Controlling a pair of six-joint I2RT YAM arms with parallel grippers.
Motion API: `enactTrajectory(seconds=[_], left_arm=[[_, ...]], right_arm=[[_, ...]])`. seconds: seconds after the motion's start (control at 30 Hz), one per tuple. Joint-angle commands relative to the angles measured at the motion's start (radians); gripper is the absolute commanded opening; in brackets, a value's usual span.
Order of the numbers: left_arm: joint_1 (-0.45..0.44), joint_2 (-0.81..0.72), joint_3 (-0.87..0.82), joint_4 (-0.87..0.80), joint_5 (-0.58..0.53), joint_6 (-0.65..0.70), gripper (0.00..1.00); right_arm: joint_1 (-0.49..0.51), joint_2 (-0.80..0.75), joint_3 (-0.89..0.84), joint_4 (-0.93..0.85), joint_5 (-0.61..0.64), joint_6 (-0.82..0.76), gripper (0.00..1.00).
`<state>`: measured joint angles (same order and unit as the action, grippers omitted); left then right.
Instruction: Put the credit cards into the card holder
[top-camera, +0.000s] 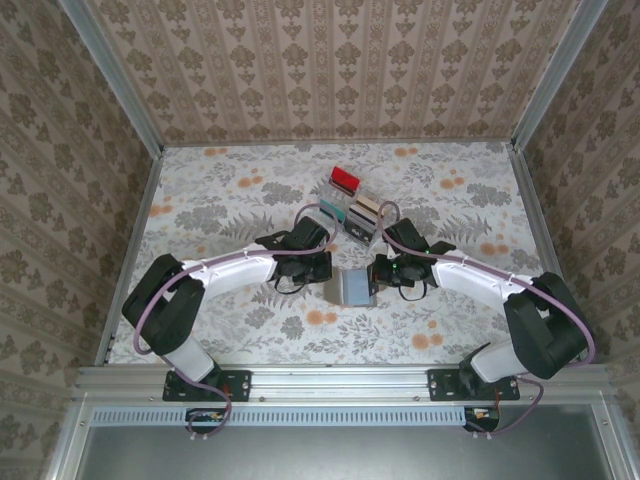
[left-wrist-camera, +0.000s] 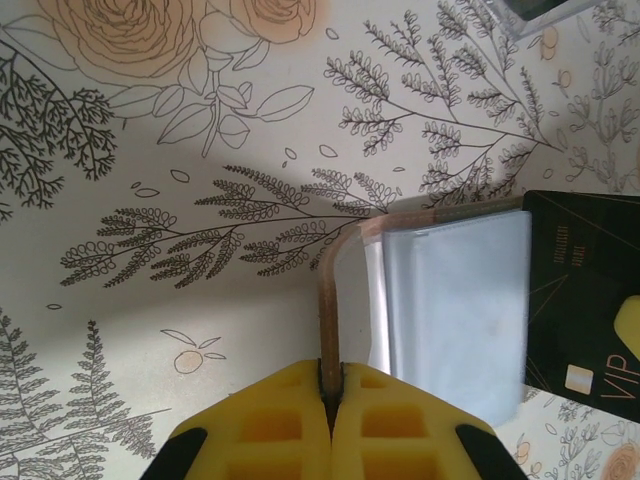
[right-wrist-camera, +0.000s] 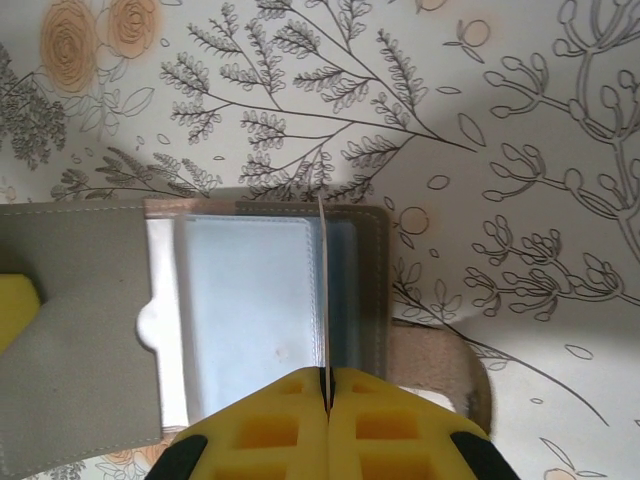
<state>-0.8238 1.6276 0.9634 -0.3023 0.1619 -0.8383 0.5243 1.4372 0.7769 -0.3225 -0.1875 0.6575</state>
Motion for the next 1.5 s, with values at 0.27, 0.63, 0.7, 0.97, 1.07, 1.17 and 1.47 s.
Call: enactTrajectory(seconds=[0.27,0.63,0.7,0.97,1.07,1.17,1.47], left_arm=[[0.000,0.018,-0.002,-0.012,0.016,-0.007,0.00],[0.001,0.024,-0.015,0.009,0.005,-0.020,0.00],[0.003,0.027,-0.028,0.036,0.013,-0.028,0.00],[0.020,0.028,-0.074,0.106,0.027,-0.060,0.02],[0.023,0.017,-0.087,0.102,0.015,-0.065,0.07],[0.024,0.003,-0.095,0.078,-0.006,-0.068,0.16],[0.016,-0.109,-0.155,0.048,-0.117,-0.108,0.53]], right_arm=[[0.038,-0.039,0.054,-0.040,0.009,-0.009,0.00],[0.043,-0.066,0.039,0.069,-0.137,0.059,0.00],[0.047,-0.037,0.023,0.147,-0.196,0.110,0.00],[0.063,0.079,-0.008,0.250,-0.184,0.177,0.00],[0.063,0.110,-0.017,0.253,-0.168,0.179,0.00],[0.062,0.130,-0.030,0.250,-0.144,0.182,0.00],[0.060,0.158,-0.059,0.271,-0.134,0.197,0.00]])
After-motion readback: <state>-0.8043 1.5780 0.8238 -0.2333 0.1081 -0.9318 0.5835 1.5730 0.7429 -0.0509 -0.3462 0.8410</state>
